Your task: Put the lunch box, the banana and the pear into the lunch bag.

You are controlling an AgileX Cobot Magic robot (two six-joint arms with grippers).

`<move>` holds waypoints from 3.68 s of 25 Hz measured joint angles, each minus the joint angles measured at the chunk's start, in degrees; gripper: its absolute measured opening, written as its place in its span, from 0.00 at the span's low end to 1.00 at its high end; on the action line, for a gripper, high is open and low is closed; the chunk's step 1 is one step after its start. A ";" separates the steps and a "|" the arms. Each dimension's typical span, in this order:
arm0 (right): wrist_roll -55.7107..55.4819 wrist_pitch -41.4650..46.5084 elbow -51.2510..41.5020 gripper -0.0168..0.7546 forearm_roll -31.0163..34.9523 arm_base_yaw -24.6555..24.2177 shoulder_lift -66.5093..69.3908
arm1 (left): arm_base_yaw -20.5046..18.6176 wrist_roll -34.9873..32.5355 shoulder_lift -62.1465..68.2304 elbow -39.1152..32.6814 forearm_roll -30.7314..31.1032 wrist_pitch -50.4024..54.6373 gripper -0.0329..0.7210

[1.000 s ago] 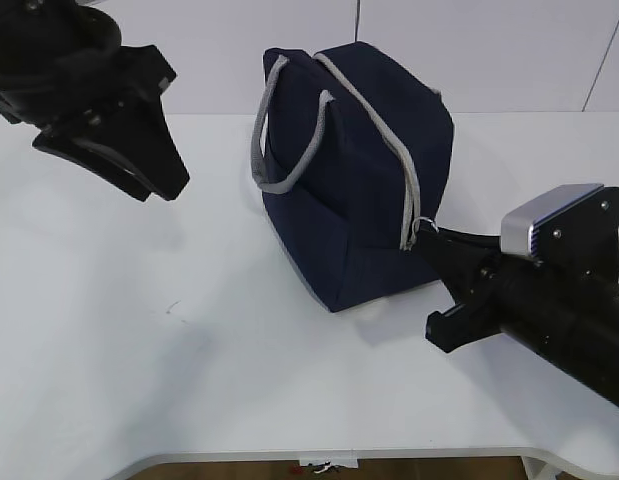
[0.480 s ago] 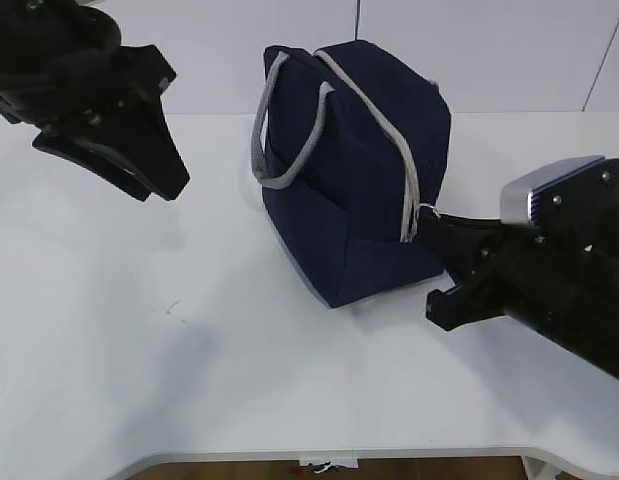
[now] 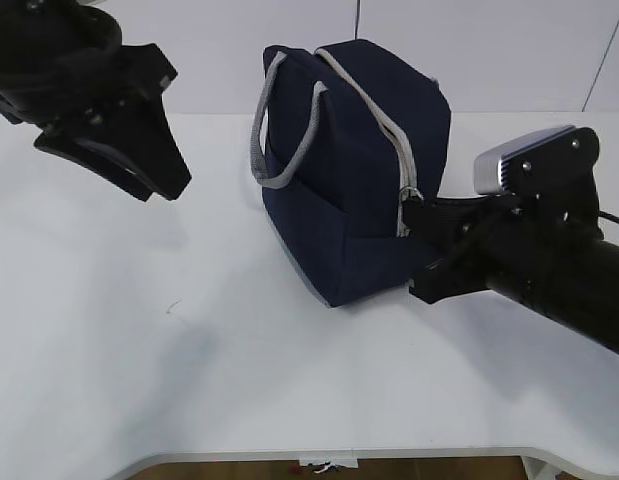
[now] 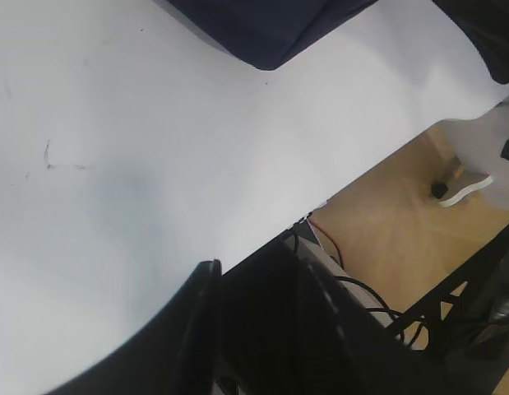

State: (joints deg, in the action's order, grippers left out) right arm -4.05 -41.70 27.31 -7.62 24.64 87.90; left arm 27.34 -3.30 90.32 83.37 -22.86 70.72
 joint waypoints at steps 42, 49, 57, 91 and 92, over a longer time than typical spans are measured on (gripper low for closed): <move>-0.58 25.80 22.91 0.02 -0.33 0.00 -5.31 | 0.00 0.00 0.00 0.00 -1.24 0.00 0.37; -0.58 28.00 27.64 0.02 0.03 0.00 -3.21 | 0.00 0.00 0.00 0.00 -1.68 0.00 0.37; -2.02 30.77 32.69 0.02 3.91 0.00 -1.00 | 0.00 0.00 0.00 0.00 -0.75 0.00 0.37; -6.11 34.87 38.04 0.02 4.31 6.36 0.14 | 3.17 0.00 0.00 0.00 4.99 -8.28 0.40; -6.11 34.87 38.04 0.02 4.31 6.36 0.14 | 3.75 0.00 0.00 0.00 4.99 -9.25 0.42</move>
State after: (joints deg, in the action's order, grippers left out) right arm -10.16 -6.83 65.35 -3.31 31.00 88.04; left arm 31.09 -3.30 90.32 83.37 -17.87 61.47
